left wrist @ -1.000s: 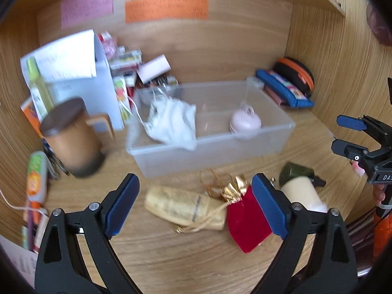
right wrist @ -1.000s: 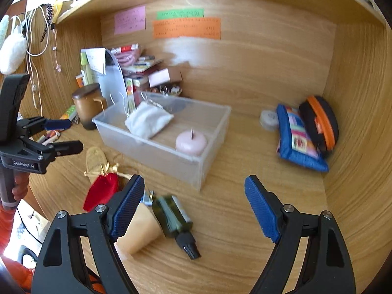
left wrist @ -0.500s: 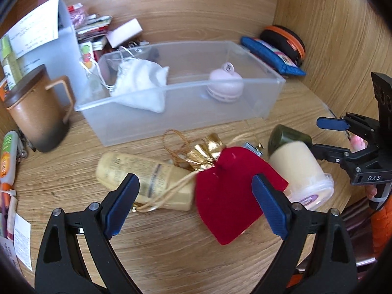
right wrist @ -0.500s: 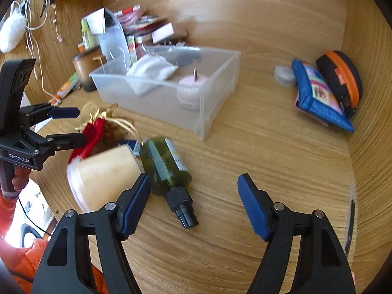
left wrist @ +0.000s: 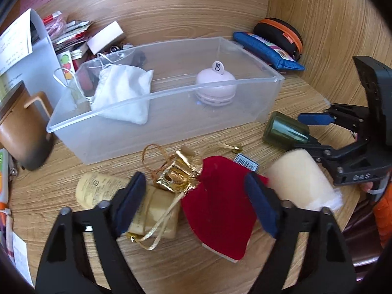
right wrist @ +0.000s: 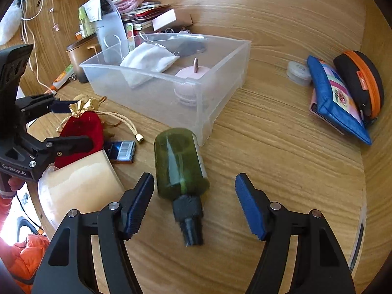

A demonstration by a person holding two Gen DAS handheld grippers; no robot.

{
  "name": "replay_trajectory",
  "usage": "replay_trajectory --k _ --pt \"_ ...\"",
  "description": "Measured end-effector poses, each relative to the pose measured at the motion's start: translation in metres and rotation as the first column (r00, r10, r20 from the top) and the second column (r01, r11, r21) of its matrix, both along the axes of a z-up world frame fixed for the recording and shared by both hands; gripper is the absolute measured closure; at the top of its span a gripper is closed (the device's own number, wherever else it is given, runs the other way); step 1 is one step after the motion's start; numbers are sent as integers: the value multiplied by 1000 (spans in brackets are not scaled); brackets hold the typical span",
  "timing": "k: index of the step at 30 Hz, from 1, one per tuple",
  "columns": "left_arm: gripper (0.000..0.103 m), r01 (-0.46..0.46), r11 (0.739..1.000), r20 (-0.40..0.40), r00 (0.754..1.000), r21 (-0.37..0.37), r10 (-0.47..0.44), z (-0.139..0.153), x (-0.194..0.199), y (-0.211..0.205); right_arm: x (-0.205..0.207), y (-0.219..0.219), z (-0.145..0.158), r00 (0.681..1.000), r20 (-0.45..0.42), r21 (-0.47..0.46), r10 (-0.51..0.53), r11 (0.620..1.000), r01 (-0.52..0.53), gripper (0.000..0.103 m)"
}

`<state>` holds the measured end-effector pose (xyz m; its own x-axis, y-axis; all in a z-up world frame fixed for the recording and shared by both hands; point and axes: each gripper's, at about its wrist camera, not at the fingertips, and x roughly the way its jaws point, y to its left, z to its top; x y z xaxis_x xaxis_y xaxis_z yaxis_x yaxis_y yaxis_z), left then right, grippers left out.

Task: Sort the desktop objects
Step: 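Grasp the green spray bottle with the right gripper while the left grasps the red pouch, then carry the bottle and red pouch over the clear box and release both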

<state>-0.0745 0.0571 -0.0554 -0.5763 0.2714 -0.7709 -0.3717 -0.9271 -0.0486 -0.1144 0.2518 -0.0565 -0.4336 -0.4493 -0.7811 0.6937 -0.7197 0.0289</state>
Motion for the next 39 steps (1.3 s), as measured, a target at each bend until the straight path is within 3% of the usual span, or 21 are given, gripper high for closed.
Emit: replay_trajectory --k 4,13,21,39 --pt "43 -4 1000 20 1000 16 3 -4 -6 0 -12 -5 -6 999 35 -2 18 1000 -18 47" --pt "59 -14 999 48 999 46 12 -12 -17 -4 -15 -14 -11 999 14 6 28 1000 -28 58" --pt "73 -42 998 17 999 41 41 -9 -17 -6 -13 -6 -5 1000 -17 -1 -26 1000 26 63" --pt "74 -113 987 -116 985 116 127 43 7 -42 18 6 53 986 -156 -54 -63 997 56 64"
